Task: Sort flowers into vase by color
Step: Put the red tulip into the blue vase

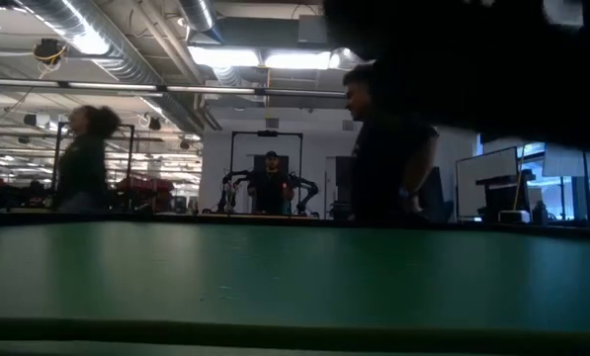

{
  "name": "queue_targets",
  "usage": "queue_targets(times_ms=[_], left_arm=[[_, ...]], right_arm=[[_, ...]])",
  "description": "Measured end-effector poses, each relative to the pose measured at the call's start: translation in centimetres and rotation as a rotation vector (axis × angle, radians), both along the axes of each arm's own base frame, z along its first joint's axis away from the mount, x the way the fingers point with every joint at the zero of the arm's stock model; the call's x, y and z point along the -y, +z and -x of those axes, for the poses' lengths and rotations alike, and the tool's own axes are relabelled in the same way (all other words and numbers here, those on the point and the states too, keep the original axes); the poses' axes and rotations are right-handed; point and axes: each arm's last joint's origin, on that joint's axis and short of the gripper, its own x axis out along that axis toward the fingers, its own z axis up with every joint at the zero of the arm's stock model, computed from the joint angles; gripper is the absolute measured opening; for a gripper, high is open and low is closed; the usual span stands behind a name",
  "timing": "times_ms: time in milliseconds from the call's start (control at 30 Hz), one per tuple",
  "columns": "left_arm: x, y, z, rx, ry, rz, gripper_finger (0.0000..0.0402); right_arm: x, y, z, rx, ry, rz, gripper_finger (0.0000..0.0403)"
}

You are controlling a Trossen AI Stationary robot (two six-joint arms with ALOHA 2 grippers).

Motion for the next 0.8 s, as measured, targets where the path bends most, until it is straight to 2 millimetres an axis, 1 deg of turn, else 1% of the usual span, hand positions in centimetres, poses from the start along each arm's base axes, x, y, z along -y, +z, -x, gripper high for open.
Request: queue_targets(times_ms=[67,267,400,467,567,667,733,800], left_arm=[[0.1,-0.7,0.4,-0.017,0.002,-0.015,0.0230],[-0.8,-2.7,1.3,-0.060,0.091,-0.047,0.0227],[-1.0,-3.6,1.9,-0.092,0.063,-0.042,0.0227],[-0.8,-3.8,2.2,-0.098,0.050,-0.040,0.0227],[-0.4,-4.0,2.7,-0.102,0.038,-0.047,0.0223],[0.1,-4.2,3.2,-0.116,0.044,-0.065,0.0199],[0.1,-4.3,3.6,-0.146,0.084,-0.072,0.0166],[0.1,-4.4,3.9,-0.175,0.123,-0.064,0.0121]], right_arm=[[0.0,0.0,0.0,0.003,-0.009,0.001,0.0298],[0.1,0.0,-0.1,0.017,-0.060,0.009,0.0298],[0.5,0.2,0.0,0.002,-0.115,-0.005,0.0298],[0.7,0.6,0.1,0.004,-0.155,-0.017,0.0298],[1.0,1.6,0.0,0.057,-0.218,-0.045,0.0298],[1.4,2.6,-0.2,0.142,-0.271,-0.069,0.0298],[1.6,3.2,-0.3,0.219,-0.305,-0.079,0.0298],[1.9,3.8,-0.5,0.303,-0.327,-0.082,0.0298]])
